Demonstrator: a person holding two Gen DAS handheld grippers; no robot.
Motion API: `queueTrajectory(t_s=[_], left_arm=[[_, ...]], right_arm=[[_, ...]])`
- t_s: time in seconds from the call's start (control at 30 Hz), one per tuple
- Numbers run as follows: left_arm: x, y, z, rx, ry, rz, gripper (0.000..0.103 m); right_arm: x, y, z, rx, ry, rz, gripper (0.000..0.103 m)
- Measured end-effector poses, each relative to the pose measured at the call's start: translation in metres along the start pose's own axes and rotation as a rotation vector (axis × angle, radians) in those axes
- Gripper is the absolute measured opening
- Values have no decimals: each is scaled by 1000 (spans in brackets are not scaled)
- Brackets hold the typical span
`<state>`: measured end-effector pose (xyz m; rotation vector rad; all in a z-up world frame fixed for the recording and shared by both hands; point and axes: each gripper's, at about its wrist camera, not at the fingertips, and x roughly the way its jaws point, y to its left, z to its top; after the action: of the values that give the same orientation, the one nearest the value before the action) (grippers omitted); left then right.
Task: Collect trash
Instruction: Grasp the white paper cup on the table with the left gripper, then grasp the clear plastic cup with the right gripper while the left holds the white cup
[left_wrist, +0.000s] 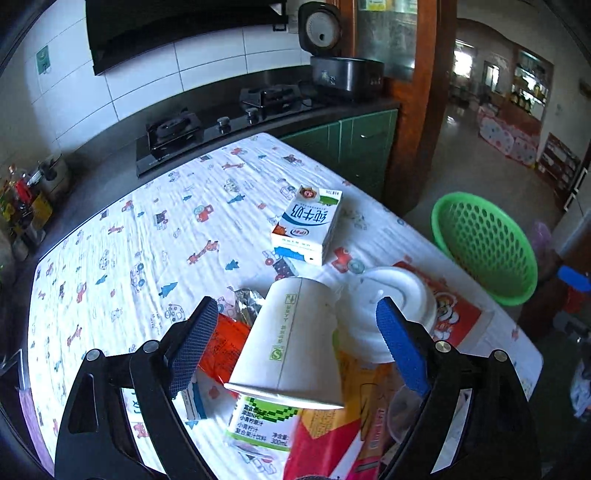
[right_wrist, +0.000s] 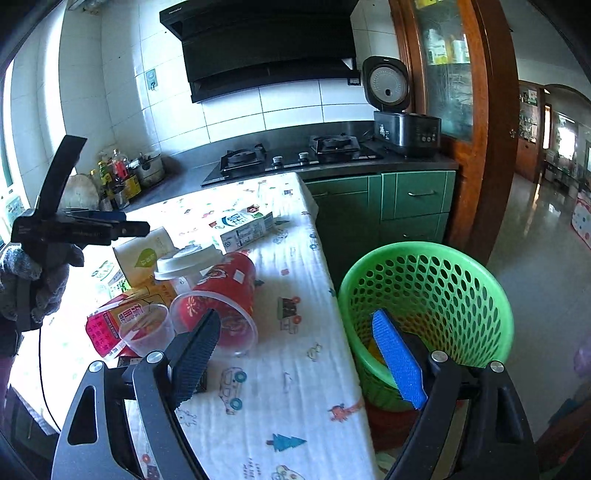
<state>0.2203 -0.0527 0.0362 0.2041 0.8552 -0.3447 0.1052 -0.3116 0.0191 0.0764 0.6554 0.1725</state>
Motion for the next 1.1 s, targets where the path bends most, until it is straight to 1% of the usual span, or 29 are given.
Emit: queueTrajectory(t_s=[0.07, 0.13, 0.23, 0.57, 0.67, 0.7, 0.73, 0.83, 0.9, 1.1], left_arm=[[5, 2, -1, 6, 26, -35, 89], [11, 2, -3, 15, 49, -42, 89], [17, 0, -3, 33, 59, -57, 89], [33, 10, -11, 16, 114, -115, 89], [37, 9, -13, 24, 128, -120, 86], [38, 9, -14, 27, 130, -120, 84], [39, 9, -14, 28, 132, -122, 78], [40, 9, -16, 31, 129, -130, 66], [38, 10, -17, 28, 113, -143, 65], [30, 14, -19, 25, 77, -127, 63]], right_arm=[[2, 2, 1, -4, 2, -1, 82], [5, 5, 3, -8, 6, 0, 82], [8, 10, 4, -16, 11, 3, 82], [17, 19, 9, -46, 27, 12, 82], [21, 22, 11, -54, 33, 18, 82], [22, 24, 12, -58, 36, 20, 82], [23, 25, 12, -62, 38, 20, 82], [27, 32, 14, -83, 43, 27, 82], [28, 37, 16, -99, 45, 32, 82], [35, 50, 21, -125, 50, 47, 82]])
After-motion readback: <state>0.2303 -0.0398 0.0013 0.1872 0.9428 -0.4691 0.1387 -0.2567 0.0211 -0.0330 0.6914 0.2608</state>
